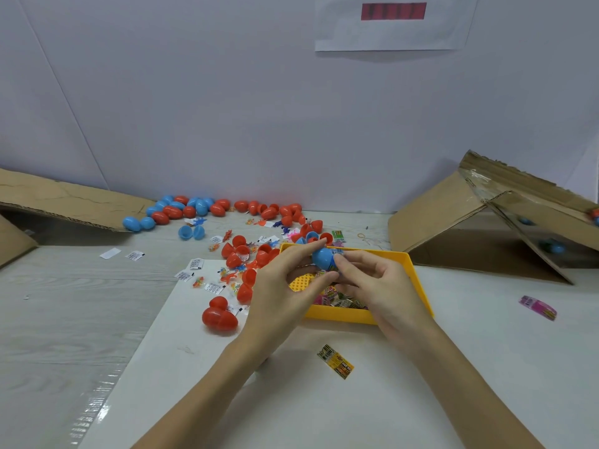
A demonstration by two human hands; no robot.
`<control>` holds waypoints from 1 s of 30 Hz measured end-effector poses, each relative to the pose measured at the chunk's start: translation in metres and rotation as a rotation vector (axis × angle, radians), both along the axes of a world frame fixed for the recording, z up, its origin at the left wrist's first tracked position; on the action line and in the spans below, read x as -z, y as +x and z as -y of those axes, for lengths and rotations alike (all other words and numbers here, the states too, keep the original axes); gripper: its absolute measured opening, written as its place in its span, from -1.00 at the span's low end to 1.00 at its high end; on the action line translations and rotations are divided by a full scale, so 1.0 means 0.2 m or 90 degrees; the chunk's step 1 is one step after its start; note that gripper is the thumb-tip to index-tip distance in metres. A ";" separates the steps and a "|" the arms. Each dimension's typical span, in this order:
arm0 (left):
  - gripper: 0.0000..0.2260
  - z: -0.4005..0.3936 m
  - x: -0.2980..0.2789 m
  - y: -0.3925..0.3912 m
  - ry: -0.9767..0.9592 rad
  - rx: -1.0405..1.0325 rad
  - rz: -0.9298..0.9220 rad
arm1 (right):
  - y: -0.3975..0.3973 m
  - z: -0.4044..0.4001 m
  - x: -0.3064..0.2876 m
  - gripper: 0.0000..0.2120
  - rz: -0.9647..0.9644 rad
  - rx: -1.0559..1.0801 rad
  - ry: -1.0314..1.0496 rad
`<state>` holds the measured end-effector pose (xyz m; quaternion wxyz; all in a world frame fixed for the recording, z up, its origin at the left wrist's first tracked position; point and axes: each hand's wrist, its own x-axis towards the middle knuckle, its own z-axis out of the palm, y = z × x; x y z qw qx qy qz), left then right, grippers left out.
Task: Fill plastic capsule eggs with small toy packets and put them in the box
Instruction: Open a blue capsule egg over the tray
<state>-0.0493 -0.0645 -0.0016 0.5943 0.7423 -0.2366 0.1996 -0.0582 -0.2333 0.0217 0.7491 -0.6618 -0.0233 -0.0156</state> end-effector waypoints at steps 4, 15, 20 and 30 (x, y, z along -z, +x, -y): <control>-0.55 -0.01 0.00 0.01 0.104 -0.064 0.129 | -0.01 0.01 -0.03 -0.60 -0.103 -0.102 0.156; -0.65 0.00 -0.01 0.01 0.072 -0.030 0.122 | -0.03 -0.02 -0.08 -0.73 -0.269 -0.188 0.361; -0.69 -0.01 0.01 0.02 0.082 -0.031 0.138 | -0.05 -0.03 -0.08 -0.62 -0.301 -0.186 0.405; -0.73 -0.02 0.04 0.04 0.078 -0.056 0.197 | -0.06 -0.06 -0.08 -0.69 -0.309 -0.170 0.425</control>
